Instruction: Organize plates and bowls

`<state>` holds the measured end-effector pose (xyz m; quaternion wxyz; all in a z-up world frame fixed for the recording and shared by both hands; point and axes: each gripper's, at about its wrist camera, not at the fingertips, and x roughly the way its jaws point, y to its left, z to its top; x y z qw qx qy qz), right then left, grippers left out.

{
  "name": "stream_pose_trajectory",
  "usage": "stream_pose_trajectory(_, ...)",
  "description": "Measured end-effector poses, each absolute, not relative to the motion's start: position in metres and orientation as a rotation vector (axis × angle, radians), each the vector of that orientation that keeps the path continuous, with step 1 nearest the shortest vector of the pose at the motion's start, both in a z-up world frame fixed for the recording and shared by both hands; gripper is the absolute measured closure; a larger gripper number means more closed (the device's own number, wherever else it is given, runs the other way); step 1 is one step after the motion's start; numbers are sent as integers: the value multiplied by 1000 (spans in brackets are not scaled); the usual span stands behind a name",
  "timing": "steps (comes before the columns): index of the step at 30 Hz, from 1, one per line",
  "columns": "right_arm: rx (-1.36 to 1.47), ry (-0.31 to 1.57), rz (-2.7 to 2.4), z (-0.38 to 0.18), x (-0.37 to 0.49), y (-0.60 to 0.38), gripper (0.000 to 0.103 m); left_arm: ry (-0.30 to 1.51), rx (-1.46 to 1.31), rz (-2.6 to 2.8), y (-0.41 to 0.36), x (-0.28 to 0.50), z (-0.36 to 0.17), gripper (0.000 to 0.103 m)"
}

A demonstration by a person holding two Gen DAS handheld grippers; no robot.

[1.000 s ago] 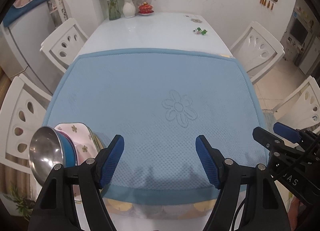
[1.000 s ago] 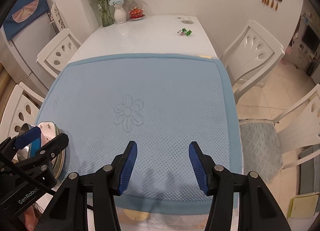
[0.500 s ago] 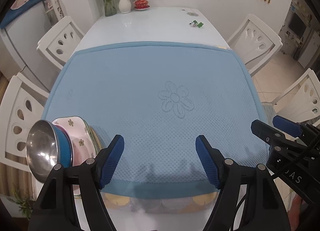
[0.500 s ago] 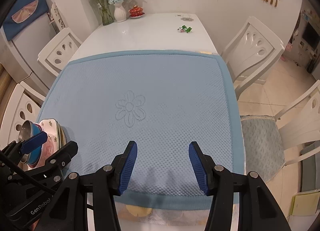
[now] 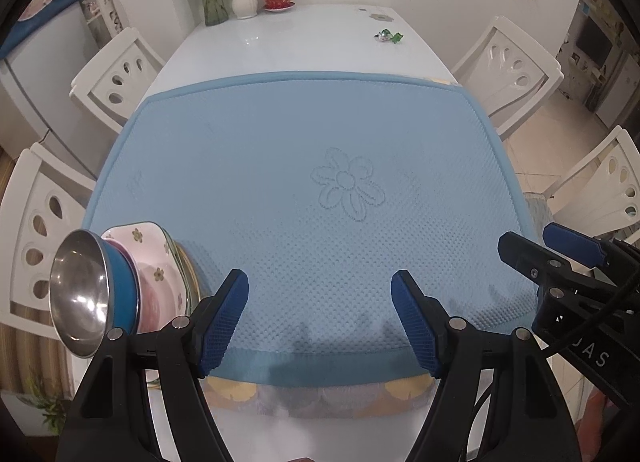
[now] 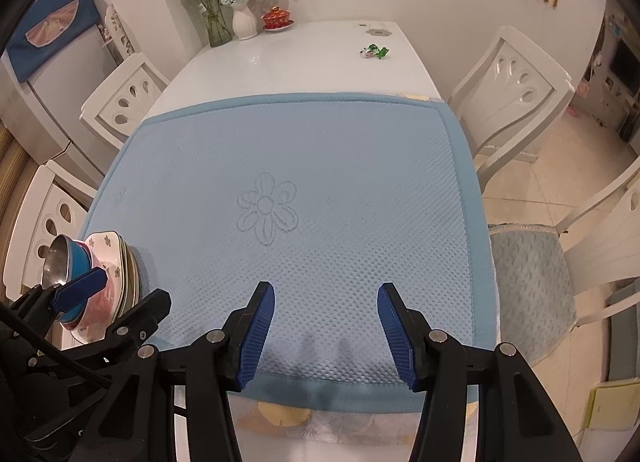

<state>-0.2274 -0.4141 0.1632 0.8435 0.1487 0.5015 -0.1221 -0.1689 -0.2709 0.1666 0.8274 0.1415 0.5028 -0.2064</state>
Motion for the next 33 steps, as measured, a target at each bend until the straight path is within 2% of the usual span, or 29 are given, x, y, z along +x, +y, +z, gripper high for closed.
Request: stream_pose_trajectory(33, 363, 1075, -209, 150, -234, -412, 51, 1138, 222, -459, -263, -170, 156, 31)
